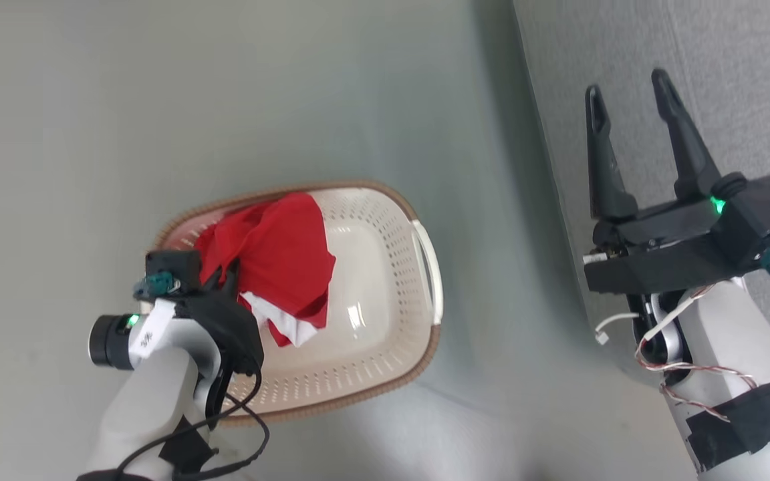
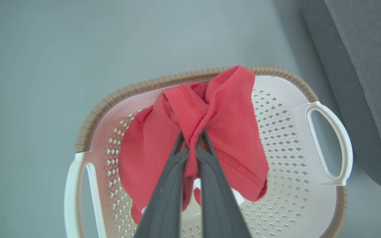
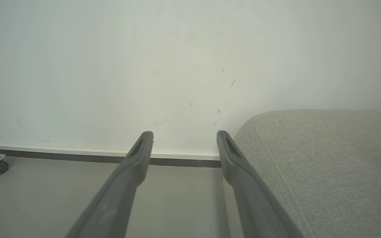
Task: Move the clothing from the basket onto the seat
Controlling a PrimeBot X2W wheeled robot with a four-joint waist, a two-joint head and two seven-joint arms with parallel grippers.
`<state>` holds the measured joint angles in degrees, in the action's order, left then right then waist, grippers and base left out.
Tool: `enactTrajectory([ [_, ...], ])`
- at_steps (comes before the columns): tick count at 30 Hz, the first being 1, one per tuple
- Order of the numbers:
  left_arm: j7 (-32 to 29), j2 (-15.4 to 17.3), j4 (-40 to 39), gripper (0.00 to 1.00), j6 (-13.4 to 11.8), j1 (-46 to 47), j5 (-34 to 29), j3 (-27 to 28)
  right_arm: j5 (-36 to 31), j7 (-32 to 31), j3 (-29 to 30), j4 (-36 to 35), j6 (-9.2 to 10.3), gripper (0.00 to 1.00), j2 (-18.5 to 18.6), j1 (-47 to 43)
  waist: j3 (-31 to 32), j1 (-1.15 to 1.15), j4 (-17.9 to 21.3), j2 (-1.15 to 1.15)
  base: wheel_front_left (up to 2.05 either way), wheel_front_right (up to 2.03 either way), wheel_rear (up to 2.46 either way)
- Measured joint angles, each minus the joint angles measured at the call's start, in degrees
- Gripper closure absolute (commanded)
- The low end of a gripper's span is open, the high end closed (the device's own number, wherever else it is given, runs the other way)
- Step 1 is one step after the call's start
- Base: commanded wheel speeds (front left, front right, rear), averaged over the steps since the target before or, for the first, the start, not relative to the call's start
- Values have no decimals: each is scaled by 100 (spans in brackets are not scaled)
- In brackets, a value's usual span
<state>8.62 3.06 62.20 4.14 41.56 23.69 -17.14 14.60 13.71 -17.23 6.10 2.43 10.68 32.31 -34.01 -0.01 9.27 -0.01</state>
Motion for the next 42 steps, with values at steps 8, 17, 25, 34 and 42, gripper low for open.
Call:
enactTrajectory([
  [8, 320, -41, -29, 100, 49, -193, 46, 8, 14, -1, 9, 281, -1, 0, 63, -246, 634, 0, -218, 0, 0, 0, 0],
  [17, 472, -46, -230, 100, 103, -530, 155, 125, 60, -5, 22, 587, -26, 0, 136, -569, 1338, -1, -412, 0, 0, 0, 0],
  [25, 536, -60, -517, 100, 147, -805, 188, 143, 116, -29, 25, 793, -26, 0, 140, -864, 1885, 0, -541, 0, 0, 0, 0],
  [34, 563, -68, -1046, 100, 151, -1116, 197, 163, 199, -103, -59, 928, -26, 0, 134, -1378, 2528, 0, -673, 0, 0, 0, 0],
  [42, 565, -68, -1827, 100, 191, -1427, 193, 209, 265, -157, -146, 911, -26, 0, 100, -1734, 2974, 0, -738, 0, 0, 0, 0],
])
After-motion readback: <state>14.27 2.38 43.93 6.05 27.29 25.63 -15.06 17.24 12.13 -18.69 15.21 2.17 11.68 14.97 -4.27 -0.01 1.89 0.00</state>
